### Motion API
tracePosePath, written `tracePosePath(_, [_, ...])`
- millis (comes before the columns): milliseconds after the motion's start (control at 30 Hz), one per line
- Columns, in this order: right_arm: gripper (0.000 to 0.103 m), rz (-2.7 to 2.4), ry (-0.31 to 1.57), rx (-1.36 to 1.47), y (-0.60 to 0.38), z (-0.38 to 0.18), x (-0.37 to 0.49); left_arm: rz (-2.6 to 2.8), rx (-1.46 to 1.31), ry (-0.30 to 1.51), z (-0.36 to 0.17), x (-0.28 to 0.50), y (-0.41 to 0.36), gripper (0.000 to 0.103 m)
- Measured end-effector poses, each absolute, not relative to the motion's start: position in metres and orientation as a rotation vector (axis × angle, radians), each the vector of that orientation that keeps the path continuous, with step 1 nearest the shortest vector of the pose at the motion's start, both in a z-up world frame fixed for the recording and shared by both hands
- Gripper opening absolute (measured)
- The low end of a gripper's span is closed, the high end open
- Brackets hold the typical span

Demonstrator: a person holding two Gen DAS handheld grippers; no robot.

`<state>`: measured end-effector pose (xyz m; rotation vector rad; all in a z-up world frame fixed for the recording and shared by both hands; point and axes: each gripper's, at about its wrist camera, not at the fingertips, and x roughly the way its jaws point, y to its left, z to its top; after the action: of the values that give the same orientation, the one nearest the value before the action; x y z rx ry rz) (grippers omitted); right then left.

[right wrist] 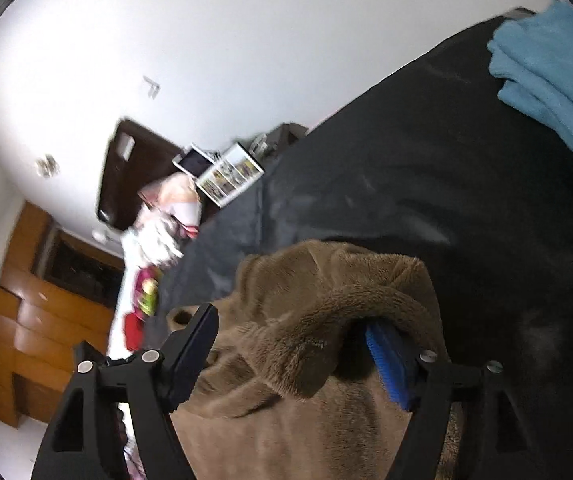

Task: Fold clothes
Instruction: 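Lay the hem down and open both grippers, then pinch and adjust the folded sweatshirt edge with both grippers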

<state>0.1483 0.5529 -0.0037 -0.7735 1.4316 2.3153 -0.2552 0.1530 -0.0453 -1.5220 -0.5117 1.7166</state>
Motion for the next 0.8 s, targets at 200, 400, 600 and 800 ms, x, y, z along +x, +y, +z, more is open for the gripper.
tracePosePath(200, [0.076,2.343,1.162,-0.874,0.535,0.019,0.147,1.875,-1.358,-0.16,-0.007,-0.236,0.153,0.08])
tracePosePath(400, [0.076,2.365,0.636,-1.09,0.496,0.035,0.124,1.947,-1.217,0.279,-0.01,-0.208,0.178,0.08])
tracePosePath(600, [0.076,2.343,0.283,-1.187,0.479,0.031,0.099,2.002,-1.084,0.61,-0.033,-0.193,0.215,0.08])
tracePosePath(800, [0.076,2.336,0.064,-1.264,0.476,0.02,0.079,2.008,-1.047,0.654,-0.037,-0.2,0.232,0.08])
